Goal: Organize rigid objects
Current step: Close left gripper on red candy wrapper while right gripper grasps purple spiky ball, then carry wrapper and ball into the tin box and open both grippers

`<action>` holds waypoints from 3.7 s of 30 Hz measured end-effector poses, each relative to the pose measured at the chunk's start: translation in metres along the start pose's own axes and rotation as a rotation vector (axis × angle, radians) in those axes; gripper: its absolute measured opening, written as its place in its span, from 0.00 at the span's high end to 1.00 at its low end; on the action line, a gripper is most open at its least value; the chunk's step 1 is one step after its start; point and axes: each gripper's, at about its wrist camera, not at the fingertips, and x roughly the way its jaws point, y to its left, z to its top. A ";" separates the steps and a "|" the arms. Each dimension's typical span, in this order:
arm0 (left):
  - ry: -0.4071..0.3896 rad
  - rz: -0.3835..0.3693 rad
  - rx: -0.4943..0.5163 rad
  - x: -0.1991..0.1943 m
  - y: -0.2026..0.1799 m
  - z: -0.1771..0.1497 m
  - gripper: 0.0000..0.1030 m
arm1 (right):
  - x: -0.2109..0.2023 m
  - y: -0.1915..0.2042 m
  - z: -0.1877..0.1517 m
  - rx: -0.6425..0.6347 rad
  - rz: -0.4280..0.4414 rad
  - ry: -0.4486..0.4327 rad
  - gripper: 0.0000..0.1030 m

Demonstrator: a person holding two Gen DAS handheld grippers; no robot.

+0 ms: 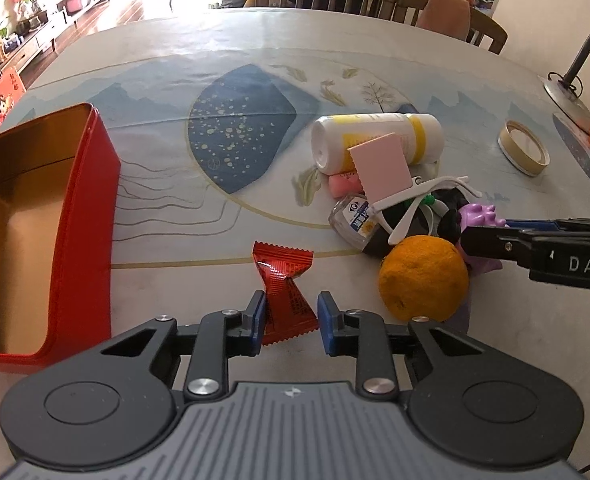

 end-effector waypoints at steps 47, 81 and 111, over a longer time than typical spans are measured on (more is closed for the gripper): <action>-0.146 0.028 -0.131 -0.077 0.075 0.030 0.74 | -0.031 0.059 0.033 -0.146 0.037 -0.056 0.50; -0.020 0.007 -0.040 -0.019 0.255 0.060 0.74 | 0.092 0.297 0.044 -0.412 0.097 0.041 0.50; 0.001 0.053 0.033 -0.005 0.246 0.054 0.69 | 0.099 0.311 0.026 -0.438 0.034 0.053 0.36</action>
